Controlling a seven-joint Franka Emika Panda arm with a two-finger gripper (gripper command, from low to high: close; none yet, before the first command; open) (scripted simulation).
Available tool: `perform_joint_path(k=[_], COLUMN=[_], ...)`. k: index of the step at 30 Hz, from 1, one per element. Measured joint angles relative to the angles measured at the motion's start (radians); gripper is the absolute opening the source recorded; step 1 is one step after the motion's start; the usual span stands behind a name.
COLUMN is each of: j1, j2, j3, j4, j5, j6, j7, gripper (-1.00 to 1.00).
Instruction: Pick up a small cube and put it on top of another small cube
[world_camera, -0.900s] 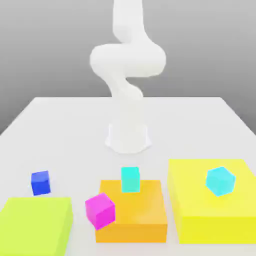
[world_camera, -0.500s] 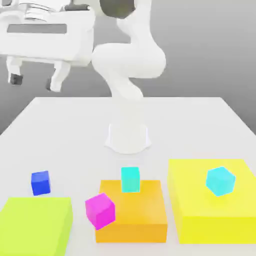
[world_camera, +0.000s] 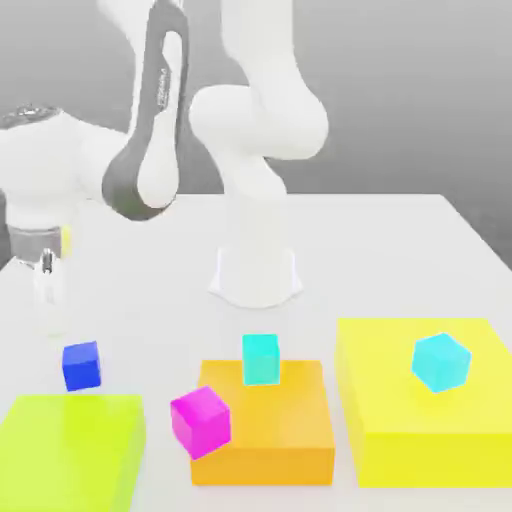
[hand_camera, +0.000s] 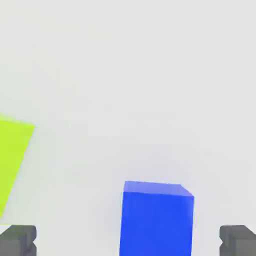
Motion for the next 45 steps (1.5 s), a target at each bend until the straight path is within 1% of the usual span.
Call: perform_joint_path(k=[3,5,6,13,17,20,23,27,32,39,41,45], j1=[-0.043,-0.082,-0.095,-0.099,-0.069,-0.060,0.064,0.237,0.397,0.618,0.673,0.685], j2=[0.107,0.179,0.204,0.204,0.081,-0.021,-0.087,-0.157,-0.227,-0.297,-0.280,-0.190], j3=[0.063,0.108,0.121,0.125,0.080,0.074,0.127,0.218,0.355,0.553,0.616,0.656], j4=[0.016,0.030,0.034,0.034,0.010,-0.006,0.022,0.073,0.133,0.197,0.217,0.205], j5=[0.076,0.103,0.106,0.103,0.037,-0.031,-0.048,-0.037,-0.002,0.062,0.057,0.005], j6=[0.085,0.143,0.163,0.164,0.066,-0.019,-0.102,-0.209,-0.333,-0.472,-0.484,-0.393], j7=[-0.051,-0.073,-0.076,-0.073,-0.022,0.028,0.062,0.090,0.111,0.125,0.145,0.191], gripper=[0.00,0.00,-1.00,-1.00,-1.00,-1.00,-1.00,-1.00,-1.00,-1.00,-1.00,-1.00])
